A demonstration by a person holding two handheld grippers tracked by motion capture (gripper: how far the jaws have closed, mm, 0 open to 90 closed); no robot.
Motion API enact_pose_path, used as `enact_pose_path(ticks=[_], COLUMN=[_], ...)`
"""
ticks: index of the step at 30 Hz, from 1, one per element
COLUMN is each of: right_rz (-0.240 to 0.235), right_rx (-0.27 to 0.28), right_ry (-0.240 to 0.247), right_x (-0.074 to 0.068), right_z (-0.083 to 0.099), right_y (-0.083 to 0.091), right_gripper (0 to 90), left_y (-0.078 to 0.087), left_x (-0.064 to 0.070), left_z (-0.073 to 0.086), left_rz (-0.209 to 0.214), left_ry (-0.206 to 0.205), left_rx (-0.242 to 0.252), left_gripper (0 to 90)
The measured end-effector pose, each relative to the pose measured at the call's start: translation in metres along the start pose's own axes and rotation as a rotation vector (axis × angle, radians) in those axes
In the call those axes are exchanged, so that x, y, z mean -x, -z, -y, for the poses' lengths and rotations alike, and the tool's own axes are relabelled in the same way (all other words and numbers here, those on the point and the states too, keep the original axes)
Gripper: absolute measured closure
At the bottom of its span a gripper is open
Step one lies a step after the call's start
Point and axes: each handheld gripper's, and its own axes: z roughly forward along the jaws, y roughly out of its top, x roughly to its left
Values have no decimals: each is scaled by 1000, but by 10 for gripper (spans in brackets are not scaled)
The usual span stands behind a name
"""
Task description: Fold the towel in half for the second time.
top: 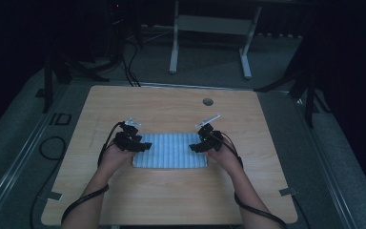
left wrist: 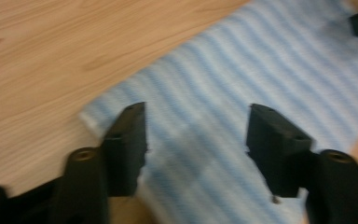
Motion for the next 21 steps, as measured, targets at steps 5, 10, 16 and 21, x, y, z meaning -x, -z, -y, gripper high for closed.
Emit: enact_pose_path(ticks=[5, 10, 16, 21], right_rz=[-14, -14, -24, -15], right_rx=[46, 71, 134, 154], right_ry=[15, 41, 19, 13], right_x=[-3, -7, -7, -4], right_z=[6, 15, 29, 40], right_y=[6, 8, 14, 21], right_gripper=[147, 129, 128, 128], left_y=[3, 6, 9, 14], left_x=[12, 18, 23, 18], left_z=[2, 9, 26, 41], left_rz=[31, 6, -13, -16], left_ry=[-22, -32, -63, -48], left_rx=[29, 84, 123, 147], left_gripper=[143, 95, 82, 72])
